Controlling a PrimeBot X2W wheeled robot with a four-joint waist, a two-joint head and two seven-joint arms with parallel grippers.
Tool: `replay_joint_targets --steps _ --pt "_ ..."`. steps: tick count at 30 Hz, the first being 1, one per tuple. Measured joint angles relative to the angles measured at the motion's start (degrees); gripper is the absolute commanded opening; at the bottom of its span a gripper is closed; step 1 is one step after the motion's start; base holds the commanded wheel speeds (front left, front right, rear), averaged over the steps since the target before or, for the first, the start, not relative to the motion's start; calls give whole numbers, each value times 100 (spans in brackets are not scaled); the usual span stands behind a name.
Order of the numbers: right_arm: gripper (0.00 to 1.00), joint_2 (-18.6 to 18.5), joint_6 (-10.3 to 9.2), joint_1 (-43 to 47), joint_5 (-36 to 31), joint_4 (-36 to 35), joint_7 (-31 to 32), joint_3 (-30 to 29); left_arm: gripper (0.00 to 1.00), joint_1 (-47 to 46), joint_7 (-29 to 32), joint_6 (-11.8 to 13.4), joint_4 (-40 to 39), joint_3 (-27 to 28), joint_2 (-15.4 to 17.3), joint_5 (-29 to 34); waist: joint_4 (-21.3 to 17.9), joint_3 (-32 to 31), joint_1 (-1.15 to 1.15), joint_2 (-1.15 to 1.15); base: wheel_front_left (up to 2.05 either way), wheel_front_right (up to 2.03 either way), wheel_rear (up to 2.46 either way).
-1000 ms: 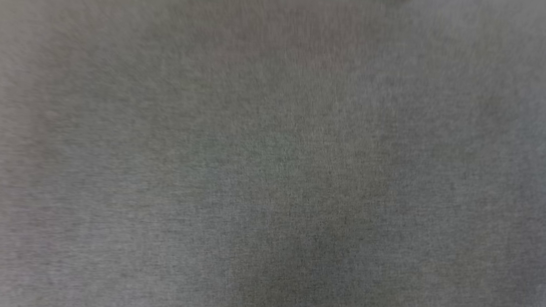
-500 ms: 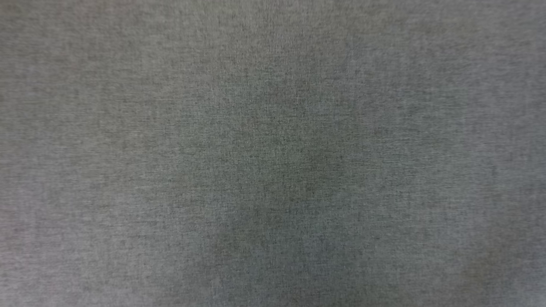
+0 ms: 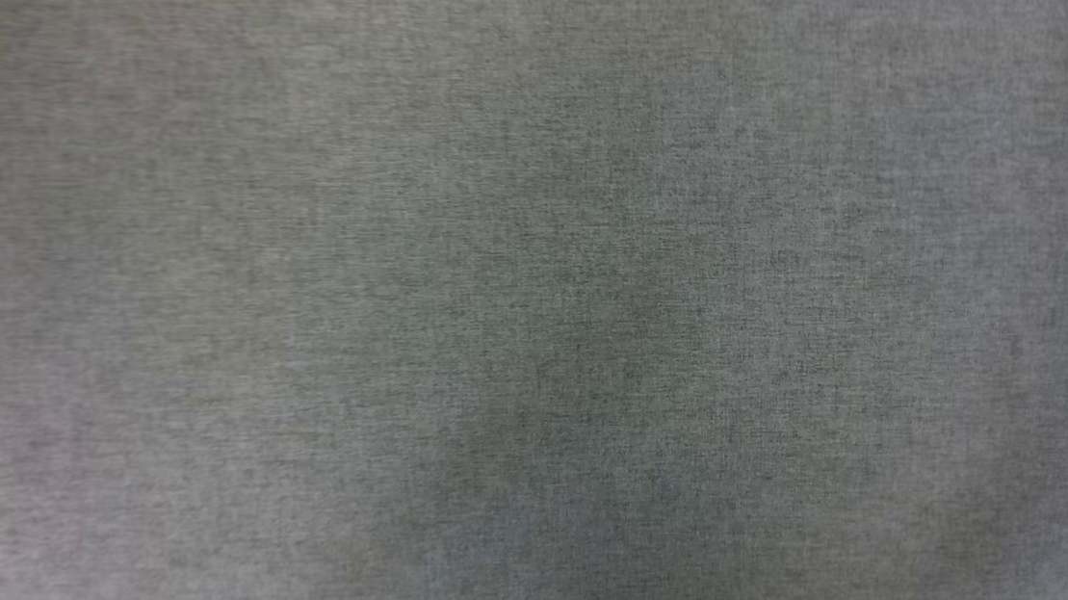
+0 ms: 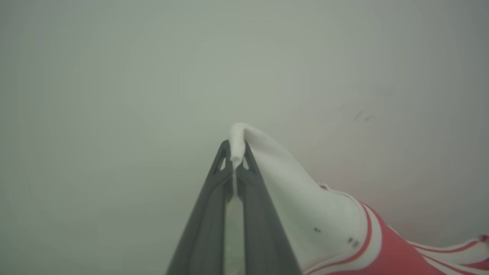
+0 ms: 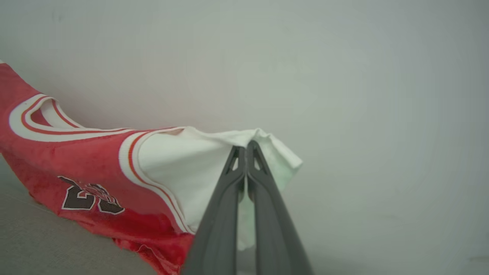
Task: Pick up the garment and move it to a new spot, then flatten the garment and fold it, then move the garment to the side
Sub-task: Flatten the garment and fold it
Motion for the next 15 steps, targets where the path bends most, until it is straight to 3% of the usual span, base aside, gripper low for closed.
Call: replay_joint_targets --steps 8,15 --pt "0 -347 0 1368 414 -435 15 112 0 1413 -544 -310 49 147 -104 -405 169 -485 0 0 0 0 0" --pt "0 -572 0 3051 826 -848 171 156 0 3490 -836 -221 -444 381 -207 -723 324 -1280 -1 0 0 0 0"
